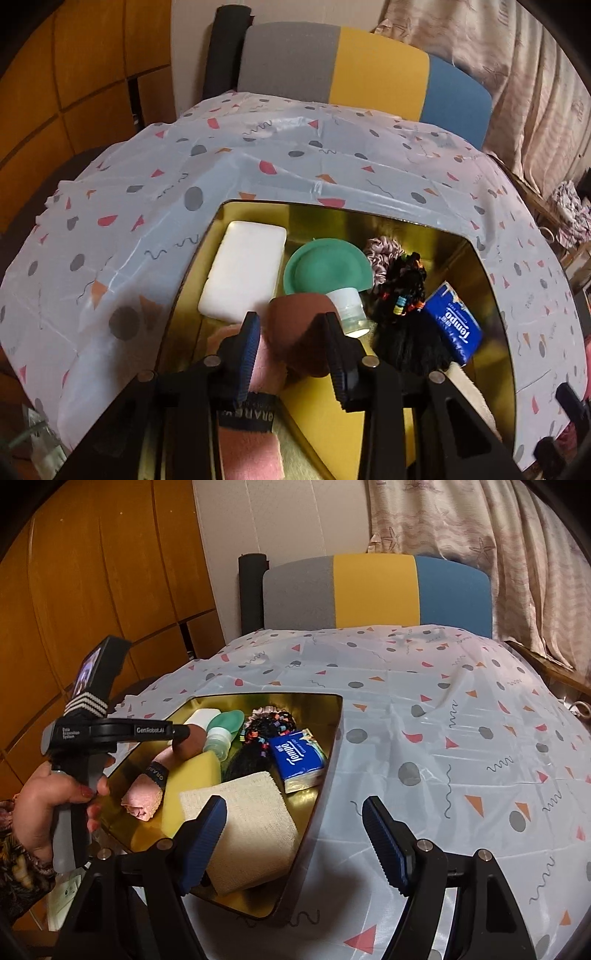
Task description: Organize soft objects
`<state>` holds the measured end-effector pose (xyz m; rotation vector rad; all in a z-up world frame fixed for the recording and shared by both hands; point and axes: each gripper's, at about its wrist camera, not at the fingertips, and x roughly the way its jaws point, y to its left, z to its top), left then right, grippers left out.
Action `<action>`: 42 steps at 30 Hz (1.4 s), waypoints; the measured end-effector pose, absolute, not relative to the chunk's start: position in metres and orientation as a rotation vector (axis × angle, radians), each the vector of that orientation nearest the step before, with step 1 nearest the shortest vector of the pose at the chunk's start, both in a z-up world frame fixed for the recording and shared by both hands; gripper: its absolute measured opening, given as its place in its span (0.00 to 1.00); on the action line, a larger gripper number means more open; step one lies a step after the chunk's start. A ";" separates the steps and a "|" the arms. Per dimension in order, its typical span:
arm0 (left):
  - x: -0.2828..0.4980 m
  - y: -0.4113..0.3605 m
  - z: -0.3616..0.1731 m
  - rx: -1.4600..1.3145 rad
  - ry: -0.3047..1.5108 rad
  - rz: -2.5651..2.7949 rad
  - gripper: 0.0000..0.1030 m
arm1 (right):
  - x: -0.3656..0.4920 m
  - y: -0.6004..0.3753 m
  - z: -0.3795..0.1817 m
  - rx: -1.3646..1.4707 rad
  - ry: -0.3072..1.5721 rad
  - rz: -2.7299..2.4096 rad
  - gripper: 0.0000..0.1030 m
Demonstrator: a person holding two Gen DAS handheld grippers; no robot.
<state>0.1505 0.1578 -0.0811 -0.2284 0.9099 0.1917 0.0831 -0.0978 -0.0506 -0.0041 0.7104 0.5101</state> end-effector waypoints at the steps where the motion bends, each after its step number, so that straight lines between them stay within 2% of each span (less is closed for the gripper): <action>1: 0.148 0.158 -0.079 -0.232 0.907 0.194 0.34 | 0.083 -0.097 -0.050 -0.005 0.713 0.514 0.78; 4: 0.132 0.155 -0.069 -0.232 0.900 0.204 0.35 | 0.083 -0.090 -0.047 -0.015 0.713 0.528 0.82; 10: 0.100 0.144 -0.061 -0.167 0.936 0.305 0.36 | 0.083 -0.075 -0.040 -0.045 0.702 0.535 0.83; 14: 0.080 0.142 -0.057 -0.226 0.939 0.279 0.36 | 0.084 -0.070 -0.031 -0.048 0.681 0.490 0.91; 21: 0.064 0.127 -0.049 -0.152 0.937 0.342 0.36 | 0.088 -0.061 -0.022 -0.048 0.682 0.457 0.94; 26: 0.051 0.122 -0.045 -0.130 0.925 0.355 0.36 | 0.087 -0.055 -0.021 -0.066 0.679 0.409 1.00; 36: 0.025 0.116 -0.027 -0.137 0.838 0.349 0.36 | 0.088 -0.048 -0.013 -0.086 0.704 0.326 1.00; 42: 0.025 0.111 -0.025 -0.146 0.869 0.302 0.36 | 0.079 -0.041 -0.008 -0.087 0.691 0.270 1.00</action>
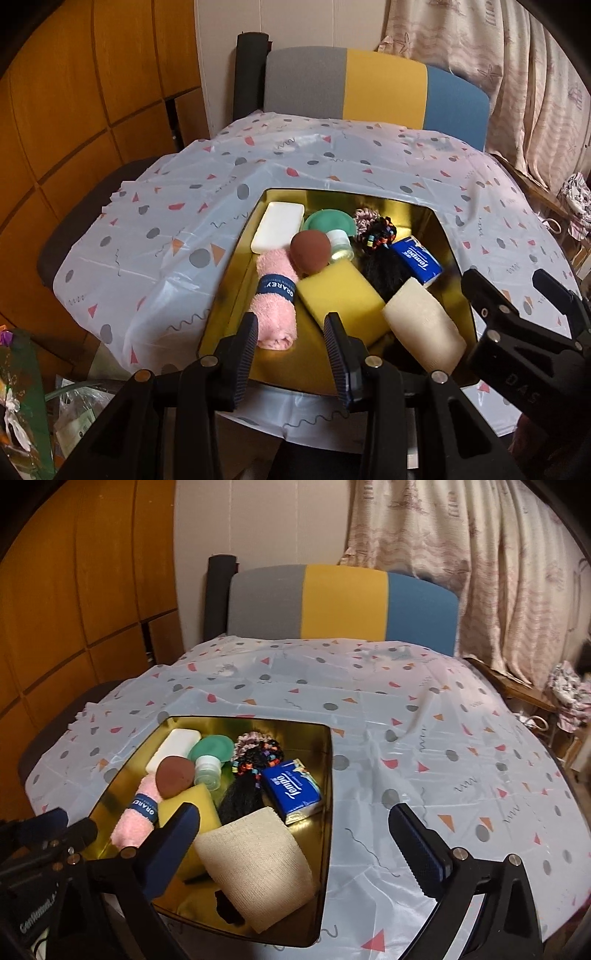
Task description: Organize soft objects
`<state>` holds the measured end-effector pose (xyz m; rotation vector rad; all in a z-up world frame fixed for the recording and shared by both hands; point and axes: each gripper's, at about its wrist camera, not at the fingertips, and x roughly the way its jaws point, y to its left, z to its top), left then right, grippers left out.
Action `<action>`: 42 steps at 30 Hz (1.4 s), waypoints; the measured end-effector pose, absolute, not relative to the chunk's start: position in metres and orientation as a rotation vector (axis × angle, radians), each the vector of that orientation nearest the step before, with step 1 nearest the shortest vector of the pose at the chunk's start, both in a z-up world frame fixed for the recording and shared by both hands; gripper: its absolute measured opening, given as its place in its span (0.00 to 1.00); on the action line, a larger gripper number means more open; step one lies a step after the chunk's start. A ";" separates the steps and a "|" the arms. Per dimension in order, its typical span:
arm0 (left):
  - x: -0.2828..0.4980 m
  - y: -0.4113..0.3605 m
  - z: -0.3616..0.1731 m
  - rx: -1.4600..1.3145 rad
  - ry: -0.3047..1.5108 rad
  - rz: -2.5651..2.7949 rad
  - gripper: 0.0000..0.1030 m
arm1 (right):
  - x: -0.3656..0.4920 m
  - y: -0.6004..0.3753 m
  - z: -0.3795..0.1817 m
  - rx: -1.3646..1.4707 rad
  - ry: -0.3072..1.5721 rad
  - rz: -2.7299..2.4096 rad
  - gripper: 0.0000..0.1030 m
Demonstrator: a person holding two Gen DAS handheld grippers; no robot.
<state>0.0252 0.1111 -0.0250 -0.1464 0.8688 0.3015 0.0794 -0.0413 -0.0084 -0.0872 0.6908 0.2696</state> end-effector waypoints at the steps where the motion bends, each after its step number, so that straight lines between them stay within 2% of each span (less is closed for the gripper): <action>1: 0.023 0.110 -0.024 -0.140 0.859 0.303 0.36 | 0.079 -0.042 -0.008 -0.085 0.691 0.259 1.00; 9: 0.020 0.110 -0.020 -0.117 0.836 0.338 0.36 | 0.081 -0.046 -0.019 -0.090 0.744 0.195 1.00; 42: 0.023 0.121 -0.035 -0.188 0.893 0.337 0.36 | 0.075 -0.039 -0.016 -0.110 0.741 0.213 1.00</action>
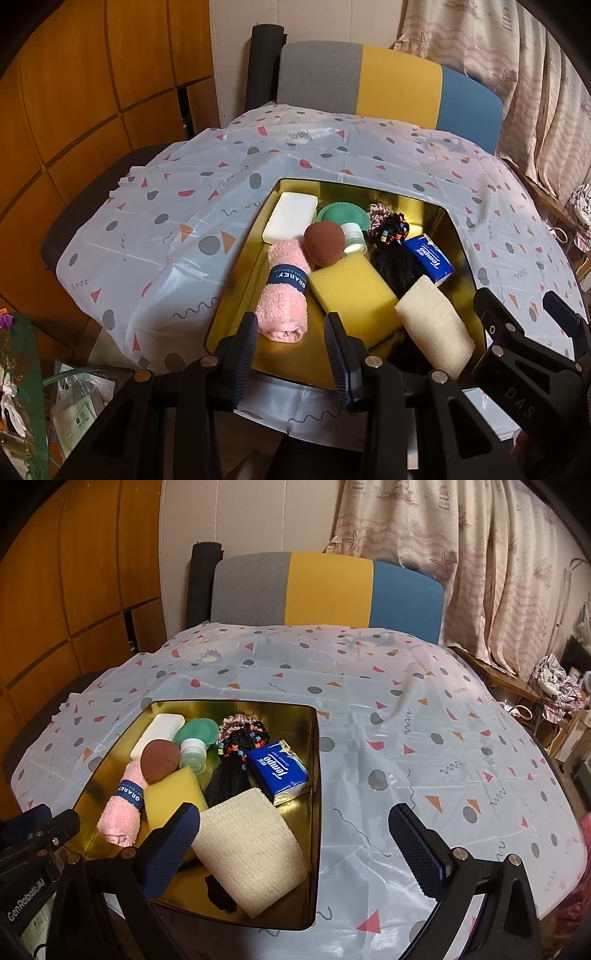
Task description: Organize soft objects
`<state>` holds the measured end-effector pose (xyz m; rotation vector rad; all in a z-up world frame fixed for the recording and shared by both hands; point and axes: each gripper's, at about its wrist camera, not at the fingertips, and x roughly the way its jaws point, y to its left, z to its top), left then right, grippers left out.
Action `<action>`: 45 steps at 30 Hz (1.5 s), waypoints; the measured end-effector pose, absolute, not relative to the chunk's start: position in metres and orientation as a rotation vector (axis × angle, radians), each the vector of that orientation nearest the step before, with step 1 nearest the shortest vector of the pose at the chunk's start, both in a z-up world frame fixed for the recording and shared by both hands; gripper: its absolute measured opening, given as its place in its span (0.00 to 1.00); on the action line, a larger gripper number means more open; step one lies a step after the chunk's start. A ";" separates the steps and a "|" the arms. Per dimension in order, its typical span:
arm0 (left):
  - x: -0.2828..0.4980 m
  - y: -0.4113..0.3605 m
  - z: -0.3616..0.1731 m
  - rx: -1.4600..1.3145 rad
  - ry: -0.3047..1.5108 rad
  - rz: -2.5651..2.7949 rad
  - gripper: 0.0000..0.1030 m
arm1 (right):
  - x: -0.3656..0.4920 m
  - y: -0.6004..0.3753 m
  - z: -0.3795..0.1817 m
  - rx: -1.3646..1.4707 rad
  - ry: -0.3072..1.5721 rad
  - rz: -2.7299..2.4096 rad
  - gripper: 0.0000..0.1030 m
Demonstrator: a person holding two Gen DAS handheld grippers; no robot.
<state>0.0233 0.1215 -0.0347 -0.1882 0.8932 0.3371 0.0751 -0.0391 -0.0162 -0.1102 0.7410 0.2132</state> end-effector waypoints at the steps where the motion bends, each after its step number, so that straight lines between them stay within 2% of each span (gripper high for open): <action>1: 0.024 0.122 -0.035 -0.189 0.896 0.339 0.36 | 0.075 -0.039 -0.016 -0.109 0.740 0.215 1.00; 45: 0.024 0.121 -0.043 -0.226 0.931 0.313 0.36 | 0.076 -0.039 -0.019 -0.092 0.753 0.221 1.00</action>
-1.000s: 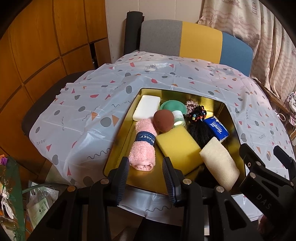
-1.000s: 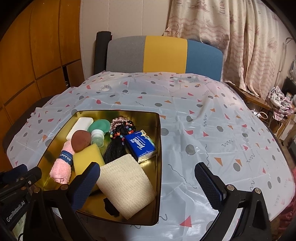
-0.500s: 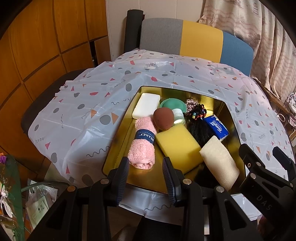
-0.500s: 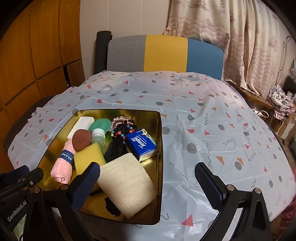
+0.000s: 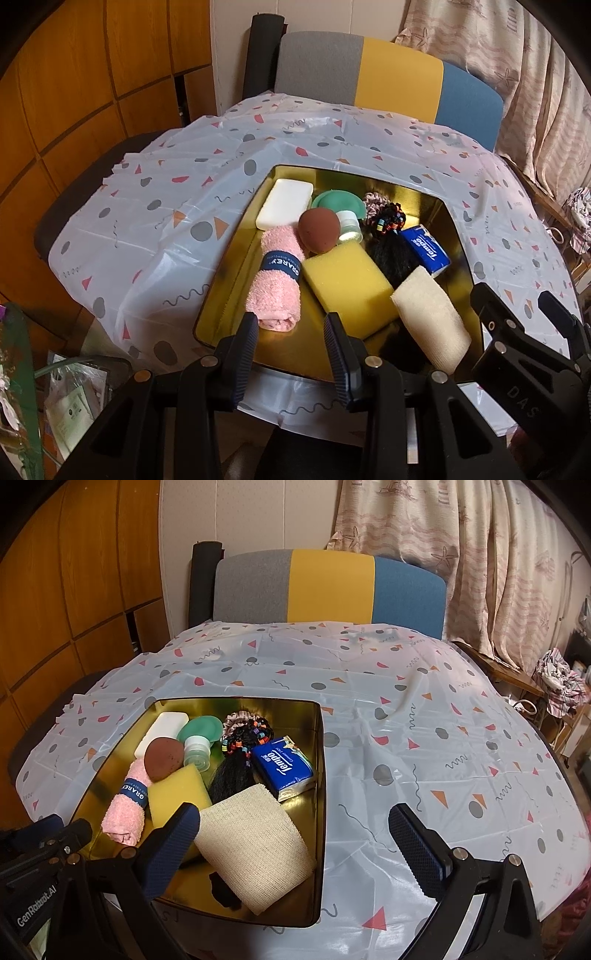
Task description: Organize soft objects
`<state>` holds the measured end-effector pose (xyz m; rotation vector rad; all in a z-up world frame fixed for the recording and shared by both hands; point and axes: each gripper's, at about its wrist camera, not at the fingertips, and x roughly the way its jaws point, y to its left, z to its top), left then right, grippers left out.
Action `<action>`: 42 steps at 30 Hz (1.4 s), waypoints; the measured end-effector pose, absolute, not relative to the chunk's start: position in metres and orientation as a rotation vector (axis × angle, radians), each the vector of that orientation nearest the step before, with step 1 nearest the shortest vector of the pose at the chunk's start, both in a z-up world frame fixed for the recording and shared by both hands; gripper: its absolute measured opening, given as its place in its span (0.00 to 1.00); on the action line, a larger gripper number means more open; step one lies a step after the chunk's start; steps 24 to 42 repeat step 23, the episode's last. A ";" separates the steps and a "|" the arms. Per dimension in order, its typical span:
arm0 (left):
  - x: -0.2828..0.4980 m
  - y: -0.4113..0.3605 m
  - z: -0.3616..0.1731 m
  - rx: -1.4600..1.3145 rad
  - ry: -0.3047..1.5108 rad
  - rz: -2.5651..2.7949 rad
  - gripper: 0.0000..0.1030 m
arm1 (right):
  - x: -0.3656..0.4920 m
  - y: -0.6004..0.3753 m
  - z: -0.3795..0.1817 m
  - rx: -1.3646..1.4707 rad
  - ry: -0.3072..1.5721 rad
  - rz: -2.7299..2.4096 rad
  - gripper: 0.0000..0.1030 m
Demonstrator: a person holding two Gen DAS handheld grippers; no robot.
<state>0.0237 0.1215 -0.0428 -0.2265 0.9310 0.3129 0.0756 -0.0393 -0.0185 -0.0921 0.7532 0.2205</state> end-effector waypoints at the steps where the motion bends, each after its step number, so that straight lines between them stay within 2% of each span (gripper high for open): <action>1: 0.024 0.121 -0.043 -0.228 0.933 0.311 0.36 | 0.076 -0.039 -0.019 -0.092 0.753 0.220 1.00; 42: 0.020 0.120 -0.038 -0.193 0.887 0.361 0.36 | 0.076 -0.041 -0.019 -0.090 0.751 0.223 1.00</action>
